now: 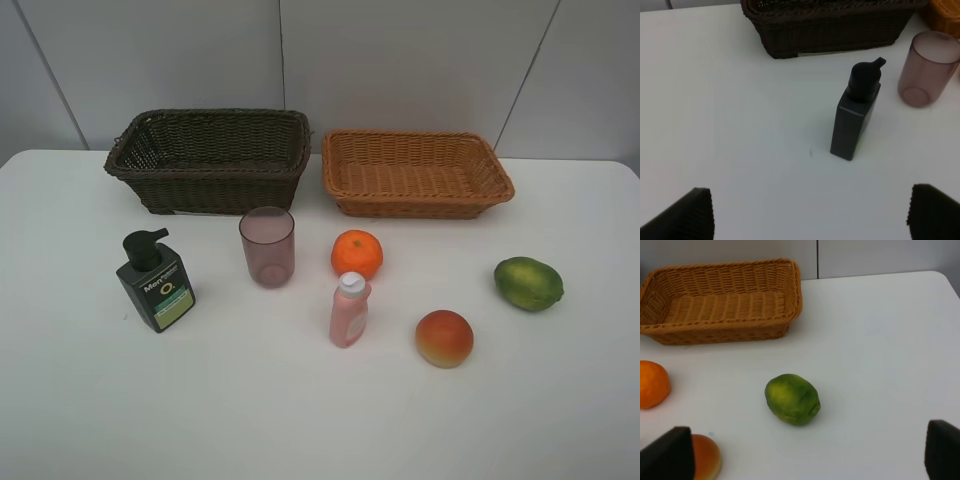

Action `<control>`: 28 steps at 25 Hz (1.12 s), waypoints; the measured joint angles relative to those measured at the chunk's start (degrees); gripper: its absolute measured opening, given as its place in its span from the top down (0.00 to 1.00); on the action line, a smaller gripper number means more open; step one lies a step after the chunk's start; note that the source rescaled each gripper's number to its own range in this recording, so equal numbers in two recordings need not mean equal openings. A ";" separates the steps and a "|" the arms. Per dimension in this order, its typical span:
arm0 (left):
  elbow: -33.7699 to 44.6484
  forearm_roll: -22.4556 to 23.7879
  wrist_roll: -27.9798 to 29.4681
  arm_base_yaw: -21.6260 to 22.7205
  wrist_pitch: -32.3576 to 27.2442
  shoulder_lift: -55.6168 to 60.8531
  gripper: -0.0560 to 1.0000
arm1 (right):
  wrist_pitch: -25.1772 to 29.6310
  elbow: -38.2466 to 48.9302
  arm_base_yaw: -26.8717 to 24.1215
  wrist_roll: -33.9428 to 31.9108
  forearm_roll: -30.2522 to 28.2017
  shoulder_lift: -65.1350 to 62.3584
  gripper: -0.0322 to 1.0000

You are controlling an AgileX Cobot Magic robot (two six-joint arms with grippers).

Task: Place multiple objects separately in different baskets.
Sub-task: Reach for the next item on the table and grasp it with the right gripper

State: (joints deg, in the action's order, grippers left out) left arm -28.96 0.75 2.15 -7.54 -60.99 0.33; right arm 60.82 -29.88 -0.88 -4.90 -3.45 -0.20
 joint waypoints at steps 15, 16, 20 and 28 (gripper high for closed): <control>0.00 0.00 0.00 0.00 0.00 0.00 0.00 | 0.00 0.00 0.00 0.00 0.00 0.00 0.00; 0.00 -0.04 0.00 0.00 0.00 0.00 0.00 | 0.00 0.00 0.00 0.00 0.00 0.00 0.00; 0.00 -0.04 0.00 0.04 0.00 0.00 0.00 | 0.00 0.00 0.00 0.00 0.00 0.00 0.00; 0.00 -0.04 0.00 0.04 0.00 0.00 0.00 | 0.00 0.00 0.00 0.00 0.00 0.00 0.00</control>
State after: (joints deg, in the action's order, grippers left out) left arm -28.96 0.71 2.15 -7.49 -60.99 0.33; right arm 60.82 -29.88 -0.88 -4.90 -3.45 -0.20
